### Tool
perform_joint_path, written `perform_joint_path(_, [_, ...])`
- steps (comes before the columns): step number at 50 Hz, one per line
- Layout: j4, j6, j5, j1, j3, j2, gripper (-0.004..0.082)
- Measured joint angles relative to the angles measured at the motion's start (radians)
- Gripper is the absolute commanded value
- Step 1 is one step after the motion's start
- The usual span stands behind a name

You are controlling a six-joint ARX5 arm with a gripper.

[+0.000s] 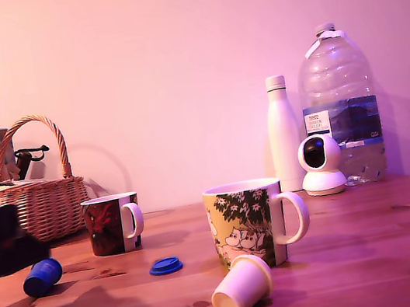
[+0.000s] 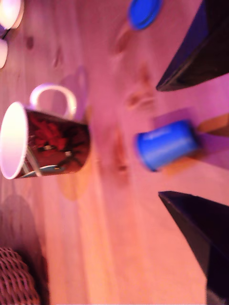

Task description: Pick up the coffee capsules from the table one by one and drop them inside the nearest coffee cup

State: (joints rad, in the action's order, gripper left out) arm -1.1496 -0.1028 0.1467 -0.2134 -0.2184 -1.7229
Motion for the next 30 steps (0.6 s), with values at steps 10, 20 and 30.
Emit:
perform_joint_path(10, [-0.002,0.0,0.014,0.0,-0.027,-0.064,0.0607])
perform_joint_path(20, [0.001,-0.001,0.019,0.0,-0.067,-0.111,0.0607])
perform_joint_path(30, [0.013,-0.024,0.021,0.0,-0.085,-0.138,0.0603])
